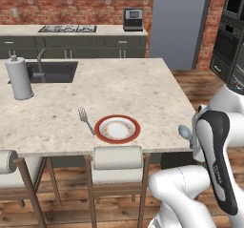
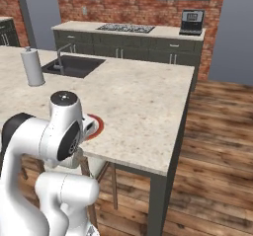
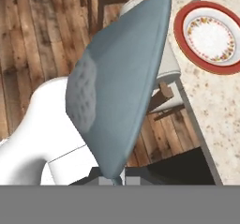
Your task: Take the fork and place it on the left side of the plate. Then take the spoon and place it on the right side of the plate. Make sure they're directly next to the plate.
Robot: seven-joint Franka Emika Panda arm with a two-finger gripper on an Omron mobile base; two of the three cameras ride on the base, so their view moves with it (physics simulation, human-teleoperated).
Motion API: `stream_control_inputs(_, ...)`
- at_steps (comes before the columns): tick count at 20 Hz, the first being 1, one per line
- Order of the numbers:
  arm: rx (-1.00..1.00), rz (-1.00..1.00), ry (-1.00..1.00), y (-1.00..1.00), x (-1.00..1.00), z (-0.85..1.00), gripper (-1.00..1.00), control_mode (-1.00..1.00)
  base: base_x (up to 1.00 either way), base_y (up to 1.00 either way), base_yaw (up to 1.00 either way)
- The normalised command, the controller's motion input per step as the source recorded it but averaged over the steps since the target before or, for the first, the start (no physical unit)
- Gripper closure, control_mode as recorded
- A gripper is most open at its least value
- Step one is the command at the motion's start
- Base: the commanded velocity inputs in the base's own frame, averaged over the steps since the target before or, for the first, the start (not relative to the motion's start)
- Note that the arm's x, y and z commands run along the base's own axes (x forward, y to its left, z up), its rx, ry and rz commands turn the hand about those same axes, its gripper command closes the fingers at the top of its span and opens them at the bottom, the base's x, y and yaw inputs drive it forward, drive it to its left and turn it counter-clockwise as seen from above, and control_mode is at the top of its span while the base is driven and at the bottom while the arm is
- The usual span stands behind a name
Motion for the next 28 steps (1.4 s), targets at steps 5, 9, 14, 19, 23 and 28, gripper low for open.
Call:
stream_control_inputs(5,0.0,0.07,0.0,-0.21,0.38,0.0,1.0,-1.0,0.0,0.0,0.0)
stream_control_inputs(9,0.0,-0.05,0.06,0.0,0.74,0.0,1.0,-1.0,0.0,0.0,0.0)
stream_control_inputs(14,0.0,-0.27,0.14,0.14,0.74,-0.1,1.0,-1.0,0.0,0.0,0.0)
stream_control_inputs(19,0.0,-0.28,0.12,0.16,0.67,-0.25,1.0,-1.0,0.0,0.0,0.0)
stream_control_inputs(23,0.0,-0.23,0.09,0.0,0.54,-0.32,1.0,-1.0,0.0,0.0,0.0)
stream_control_inputs(28,0.01,-0.23,0.11,0.0,0.69,-0.34,1.0,-1.0,0.0,0.0,0.0)
